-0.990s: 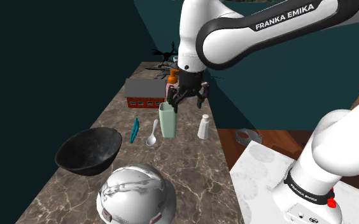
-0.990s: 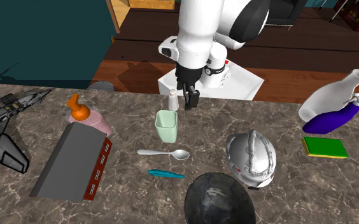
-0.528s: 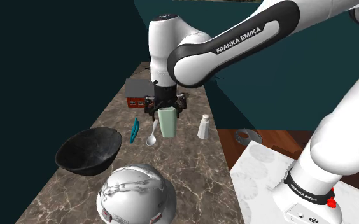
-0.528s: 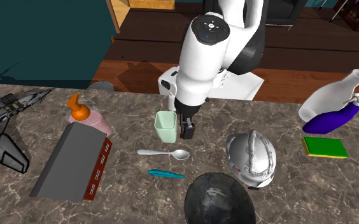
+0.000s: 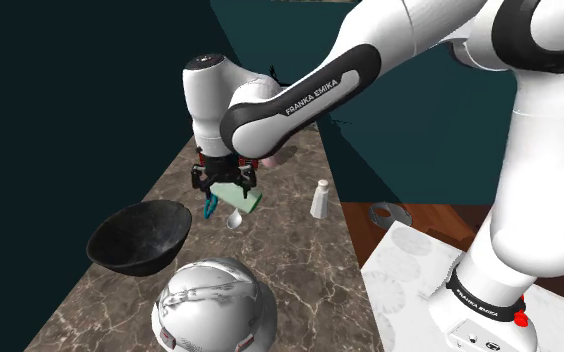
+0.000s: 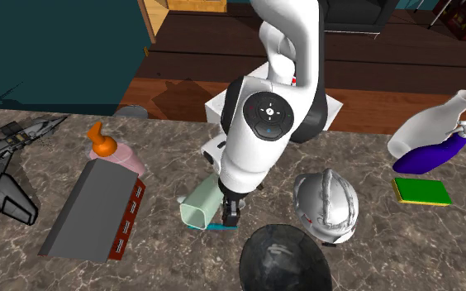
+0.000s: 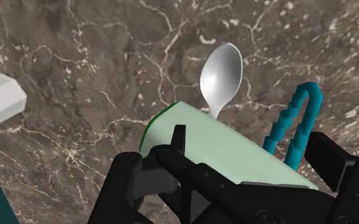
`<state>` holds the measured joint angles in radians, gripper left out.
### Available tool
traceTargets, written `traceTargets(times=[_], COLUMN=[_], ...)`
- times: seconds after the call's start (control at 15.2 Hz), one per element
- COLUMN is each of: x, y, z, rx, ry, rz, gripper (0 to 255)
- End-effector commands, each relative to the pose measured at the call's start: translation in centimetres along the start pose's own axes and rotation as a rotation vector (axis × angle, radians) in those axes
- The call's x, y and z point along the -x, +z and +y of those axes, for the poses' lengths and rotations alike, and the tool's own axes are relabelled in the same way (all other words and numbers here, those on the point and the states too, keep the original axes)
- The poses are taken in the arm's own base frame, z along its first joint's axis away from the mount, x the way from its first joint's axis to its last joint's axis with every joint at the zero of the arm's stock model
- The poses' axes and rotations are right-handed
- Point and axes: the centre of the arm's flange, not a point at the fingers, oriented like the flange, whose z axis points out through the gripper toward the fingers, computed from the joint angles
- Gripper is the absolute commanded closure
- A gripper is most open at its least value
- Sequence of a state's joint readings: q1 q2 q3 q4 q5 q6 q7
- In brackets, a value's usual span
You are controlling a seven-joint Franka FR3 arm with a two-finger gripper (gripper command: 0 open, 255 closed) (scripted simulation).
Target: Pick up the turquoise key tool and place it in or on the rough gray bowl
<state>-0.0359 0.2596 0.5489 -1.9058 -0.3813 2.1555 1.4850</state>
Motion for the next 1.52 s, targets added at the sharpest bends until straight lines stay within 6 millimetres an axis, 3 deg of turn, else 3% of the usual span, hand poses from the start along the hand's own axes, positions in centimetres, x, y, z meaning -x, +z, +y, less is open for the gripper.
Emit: traceTargets(times=[0.0,0.2,0.66,1.19,1.25,1.45], x=[-0.7,-1.4,-1.5,-1.5,-1.5,-1.5], y=[1.4,3.0,7.0,7.0,7.0,7.0], z=[-2.7,-5.5,-5.4,-5.4,-5.4,-5.4], rx=[0.007,0.013,0.013,0.013,0.013,0.014], ry=[0.043,0.089,0.089,0.089,0.089,0.089], rz=[0.014,0.027,0.027,0.027,0.027,0.027], gripper=[0,0,0,0,255,255])
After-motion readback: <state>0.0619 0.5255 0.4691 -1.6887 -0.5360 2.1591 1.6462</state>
